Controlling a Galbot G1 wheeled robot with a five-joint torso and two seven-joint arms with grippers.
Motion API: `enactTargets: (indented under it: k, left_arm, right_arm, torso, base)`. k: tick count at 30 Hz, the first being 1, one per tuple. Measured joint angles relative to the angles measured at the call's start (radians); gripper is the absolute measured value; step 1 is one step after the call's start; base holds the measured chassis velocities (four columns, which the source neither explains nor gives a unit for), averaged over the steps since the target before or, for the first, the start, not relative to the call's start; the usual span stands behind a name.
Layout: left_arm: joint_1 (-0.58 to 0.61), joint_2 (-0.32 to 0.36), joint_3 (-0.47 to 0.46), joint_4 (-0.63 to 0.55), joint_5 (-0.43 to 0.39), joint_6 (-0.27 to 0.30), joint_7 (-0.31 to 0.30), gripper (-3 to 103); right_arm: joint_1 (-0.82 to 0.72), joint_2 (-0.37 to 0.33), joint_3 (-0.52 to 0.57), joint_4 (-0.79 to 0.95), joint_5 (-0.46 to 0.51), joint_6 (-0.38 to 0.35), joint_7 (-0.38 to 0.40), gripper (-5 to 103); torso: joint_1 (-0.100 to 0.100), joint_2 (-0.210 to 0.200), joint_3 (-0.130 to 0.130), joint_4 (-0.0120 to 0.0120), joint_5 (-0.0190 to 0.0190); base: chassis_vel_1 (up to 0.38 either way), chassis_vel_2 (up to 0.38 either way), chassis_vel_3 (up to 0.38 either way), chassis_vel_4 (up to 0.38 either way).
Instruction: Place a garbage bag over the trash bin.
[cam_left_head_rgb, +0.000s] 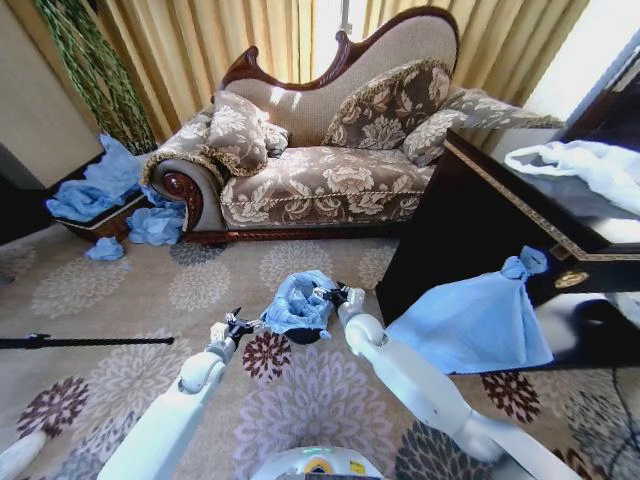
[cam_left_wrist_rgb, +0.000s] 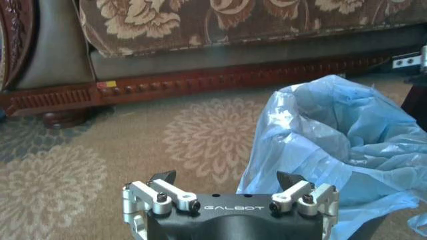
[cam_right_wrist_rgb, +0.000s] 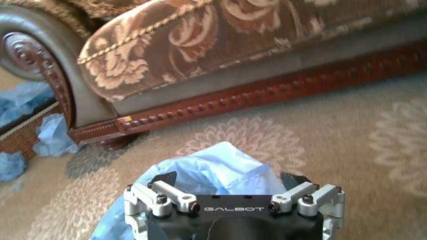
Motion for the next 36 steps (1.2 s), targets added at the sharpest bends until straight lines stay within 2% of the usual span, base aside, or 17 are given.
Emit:
enactTargets:
  k: [2, 5, 7, 9, 14, 16, 17, 20, 21, 23, 27, 28, 29, 31, 34, 35, 36]
  left_arm:
    - [0.002, 0.0, 0.0, -0.003, 0.0, 0.0, 0.0, 100]
    - [0.006, -0.001, 0.0, -0.003, 0.003, 0.0, 0.0, 100]
    - [0.006, -0.002, 0.001, -0.003, 0.003, -0.001, 0.0, 100]
    - [0.006, -0.004, 0.005, 0.001, 0.005, -0.002, 0.0, 100]
    - [0.002, -0.004, 0.012, 0.004, 0.006, -0.002, 0.0, 100]
    - [-0.001, -0.004, 0.015, 0.006, 0.007, -0.003, 0.0, 100]
    - [-0.001, -0.004, 0.015, 0.006, 0.007, -0.003, 0.0, 100]
    - [-0.009, -0.006, 0.022, 0.013, 0.007, -0.005, 0.0, 100]
    - [-0.009, -0.006, 0.022, 0.013, 0.007, -0.005, 0.0, 100]
    - [-0.015, -0.007, 0.026, 0.016, 0.007, -0.005, 0.0, 100]
    - [-0.02, -0.005, 0.03, 0.017, 0.007, -0.006, 0.002, 100]
    - [-0.02, -0.005, 0.03, 0.017, 0.007, -0.006, 0.002, 100]
    - [-0.021, -0.005, 0.03, 0.019, 0.007, -0.006, 0.004, 100]
    - [-0.021, -0.005, 0.031, 0.021, 0.007, -0.007, 0.006, 100]
    - [-0.021, -0.007, 0.036, 0.03, 0.008, -0.01, 0.009, 100]
    - [-0.021, -0.007, 0.036, 0.03, 0.008, -0.01, 0.009, 100]
    - [-0.021, -0.008, 0.038, 0.033, 0.009, -0.011, 0.01, 100]
  right_arm:
    - [0.004, 0.003, 0.011, -0.016, 0.022, 0.0, -0.017, 103]
    - [0.011, 0.014, 0.042, -0.053, 0.08, 0.0, -0.057, 95]
    - [0.013, 0.019, 0.053, -0.064, 0.095, 0.002, -0.067, 95]
    - [0.019, 0.033, 0.072, -0.098, 0.117, 0.006, -0.104, 88]
    - [0.028, 0.051, 0.085, -0.128, 0.137, 0.009, -0.128, 78]
    - [0.034, 0.058, 0.089, -0.144, 0.145, 0.009, -0.142, 70]
    - [0.034, 0.058, 0.089, -0.144, 0.145, 0.009, -0.142, 70]
    - [0.041, 0.063, 0.091, -0.172, 0.142, 0.009, -0.159, 47]
    - [0.041, 0.063, 0.091, -0.172, 0.142, 0.009, -0.159, 47]
    - [0.042, 0.068, 0.091, -0.184, 0.135, 0.009, -0.163, 37]
    - [0.04, 0.07, 0.094, -0.195, 0.117, 0.007, -0.166, 30]
    - [0.04, 0.07, 0.094, -0.195, 0.117, 0.007, -0.166, 30]
    - [0.039, 0.069, 0.097, -0.195, 0.114, 0.007, -0.169, 35]
    - [0.039, 0.067, 0.099, -0.195, 0.112, 0.006, -0.171, 35]
    - [0.038, 0.059, 0.102, -0.195, 0.108, 0.004, -0.172, 52]
    - [0.038, 0.059, 0.102, -0.195, 0.108, 0.004, -0.172, 52]
    - [0.037, 0.059, 0.102, -0.195, 0.107, 0.004, -0.172, 57]
  torso:
    - [0.0, 0.0, 0.0, 0.0, 0.0]
    - [0.0, 0.0, 0.0, -0.0001, 0.0]
    - [0.0, 0.0, 0.0, 0.0, 0.0]
    - [0.0, 0.0, 0.0, -0.0001, 0.0]
    - [0.0, 0.0, 0.0, 0.0, 0.0001]
    - [0.0, 0.0, 0.0, 0.0001, 0.0]
    - [0.0, 0.0, 0.0, 0.0001, 0.0]
    - [0.0, 0.0, 0.0, 0.0, 0.0]
    - [0.0, 0.0, 0.0, 0.0, 0.0]
    - [0.0, 0.0, 0.0, 0.0, 0.0]
    - [0.0, 0.0, 0.0, 0.0, 0.0001]
    - [0.0, 0.0, 0.0, 0.0, 0.0001]
    - [0.0, 0.0, 0.0, 0.0, 0.0001]
    - [0.0, 0.0, 0.0, 0.0, 0.0001]
    - [0.0, 0.0, 0.0, 0.0, 0.0]
    - [0.0, 0.0, 0.0, 0.0, 0.0]
    - [0.0, 0.0, 0.0, 0.0, 0.0001]
  base:
    - [0.0, 0.0, 0.0, 0.0]
    - [0.0, 0.0, 0.0, 0.0]
    - [0.0, 0.0, 0.0, 0.0]
    - [0.0, 0.0, 0.0, 0.0]
    - [0.0, 0.0, 0.0, 0.0]
    - [0.0, 0.0, 0.0, 0.0]
    - [0.0, 0.0, 0.0, 0.0]
    - [0.0, 0.0, 0.0, 0.0]
    - [0.0, 0.0, 0.0, 0.0]
    - [0.0, 0.0, 0.0, 0.0]
    - [0.0, 0.0, 0.0, 0.0]
    - [0.0, 0.0, 0.0, 0.0]
    - [0.0, 0.0, 0.0, 0.0]
    - [0.0, 0.0, 0.0, 0.0]
    - [0.0, 0.0, 0.0, 0.0]
    - [0.0, 0.0, 0.0, 0.0]
    - [0.0, 0.0, 0.0, 0.0]
